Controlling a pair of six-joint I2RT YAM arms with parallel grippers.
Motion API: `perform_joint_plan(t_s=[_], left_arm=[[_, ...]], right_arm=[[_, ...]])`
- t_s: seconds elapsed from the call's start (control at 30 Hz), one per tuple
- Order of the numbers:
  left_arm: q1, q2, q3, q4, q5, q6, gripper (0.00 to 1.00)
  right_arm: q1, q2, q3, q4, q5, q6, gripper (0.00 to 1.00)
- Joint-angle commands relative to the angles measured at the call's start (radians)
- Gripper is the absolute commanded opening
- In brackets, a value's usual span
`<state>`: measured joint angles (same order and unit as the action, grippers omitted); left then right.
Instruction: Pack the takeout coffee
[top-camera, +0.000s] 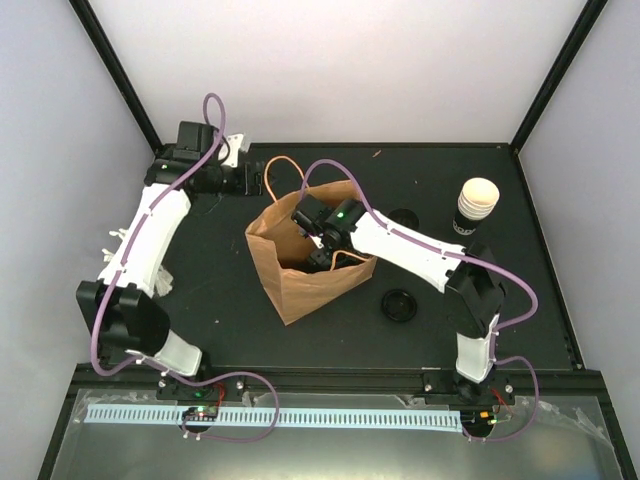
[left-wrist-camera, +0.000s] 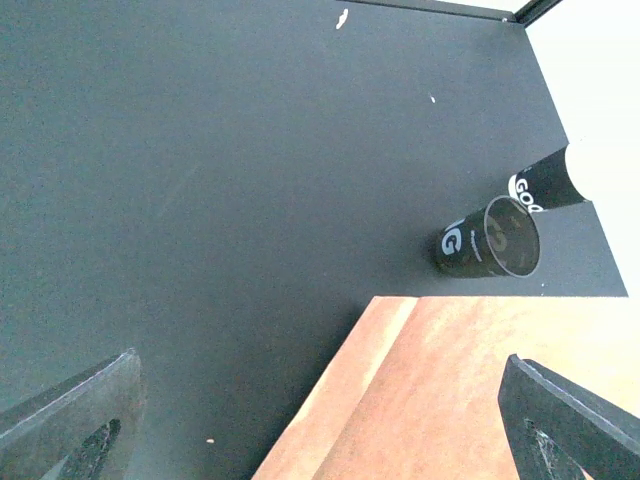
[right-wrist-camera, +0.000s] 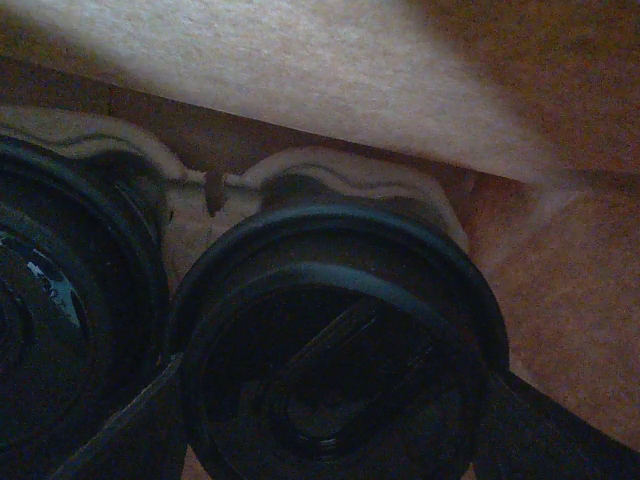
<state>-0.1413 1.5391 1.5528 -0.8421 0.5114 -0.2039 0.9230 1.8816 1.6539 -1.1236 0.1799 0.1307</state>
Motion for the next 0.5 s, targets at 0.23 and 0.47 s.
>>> perform_joint_plan(t_s=[0.23, 0.47], left_arm=[[-0.002, -0.306, -0.147, 0.107, -0.170, -0.020, 0.99], [0.000, -0.500, -0.247, 0.210, -0.243, -0.019, 0.99]], right_arm=[[-0.027, 0.053, 0.000, -0.015, -0.051, -0.012, 0.45], [-0.066, 0.088, 0.002, -0.011, -0.110, -0.029, 0.45]])
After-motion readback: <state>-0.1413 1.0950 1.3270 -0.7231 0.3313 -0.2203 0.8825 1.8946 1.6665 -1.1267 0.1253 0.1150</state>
